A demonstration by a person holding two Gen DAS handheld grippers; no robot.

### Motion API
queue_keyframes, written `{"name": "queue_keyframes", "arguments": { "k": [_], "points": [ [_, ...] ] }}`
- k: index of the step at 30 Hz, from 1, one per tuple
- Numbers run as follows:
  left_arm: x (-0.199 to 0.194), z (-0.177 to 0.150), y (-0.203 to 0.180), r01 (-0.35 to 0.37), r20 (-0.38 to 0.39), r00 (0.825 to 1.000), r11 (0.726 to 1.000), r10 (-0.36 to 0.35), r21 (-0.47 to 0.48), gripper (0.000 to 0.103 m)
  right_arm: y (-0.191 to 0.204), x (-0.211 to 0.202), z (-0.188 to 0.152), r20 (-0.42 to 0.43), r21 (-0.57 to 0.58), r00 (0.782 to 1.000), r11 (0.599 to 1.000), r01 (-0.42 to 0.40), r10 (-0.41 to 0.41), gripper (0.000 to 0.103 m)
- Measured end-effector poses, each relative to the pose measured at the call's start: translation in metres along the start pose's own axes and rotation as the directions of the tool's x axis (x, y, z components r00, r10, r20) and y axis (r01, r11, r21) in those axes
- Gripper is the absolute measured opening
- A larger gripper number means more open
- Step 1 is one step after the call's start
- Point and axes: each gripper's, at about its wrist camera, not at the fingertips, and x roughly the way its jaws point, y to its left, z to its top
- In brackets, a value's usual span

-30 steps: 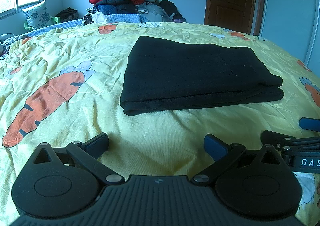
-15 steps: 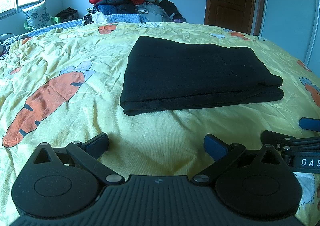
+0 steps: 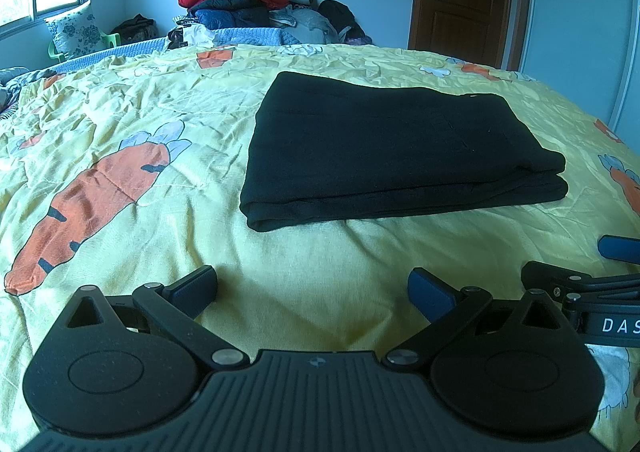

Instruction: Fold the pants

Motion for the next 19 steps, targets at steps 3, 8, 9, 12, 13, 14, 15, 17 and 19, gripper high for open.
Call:
{"name": "queue_keyframes", "arguments": {
  "k": [3,8,9,12,13,14,15,17,19],
  "points": [
    [0.0000,0.0000,0.0000,0.000,0.000,1.000,1.000,0.000,0.000,0.103,0.0000,0.0000,0.0000,0.000,0.000,1.000,1.000,0.000,0.000,0.103],
    [0.0001,0.0000,0.0000,0.000,0.000,1.000,1.000,0.000,0.000,0.103,0.0007,0.0000,0.0000,0.000,0.000,1.000,1.000,0.000,0.000,0.103],
    [0.0001,0.0000,0.0001,0.000,0.000,1.000,1.000,0.000,0.000,0.103,0.0014,0.0000,-0.0001,0.000,0.000,1.000,1.000,0.000,0.000,0.103],
    [0.0000,0.0000,0.0000,0.000,0.000,1.000,1.000,0.000,0.000,0.103,0.0007,-0.0001,0.0000,0.000,0.000,1.000,1.000,0.000,0.000,0.103],
    [0.0001,0.0000,0.0002,0.001,0.000,1.000,1.000,-0.001,-0.001,0.103,0.0016,-0.0003,-0.0004,0.000,0.001,1.000,1.000,0.000,0.000,0.103],
    [-0.0002,-0.0001,0.0000,0.002,0.001,1.000,1.000,-0.002,-0.002,0.103,0.0020,-0.0001,-0.0001,0.000,0.000,1.000,1.000,0.000,0.000,0.103],
    [-0.0004,0.0000,0.0001,0.002,0.002,1.000,1.000,-0.002,-0.003,0.103,0.0011,0.0000,0.0002,0.000,0.000,1.000,1.000,0.000,0.000,0.103],
    [-0.0010,0.0002,0.0000,0.003,0.003,1.000,1.000,-0.003,-0.006,0.103,0.0025,-0.0001,-0.0001,0.000,-0.002,1.000,1.000,0.002,-0.002,0.103],
    [-0.0020,0.0002,0.0000,0.005,0.004,1.000,1.000,-0.005,-0.004,0.103,0.0023,-0.0003,0.0004,-0.001,-0.002,1.000,1.000,0.002,-0.002,0.103]
  ]
}}
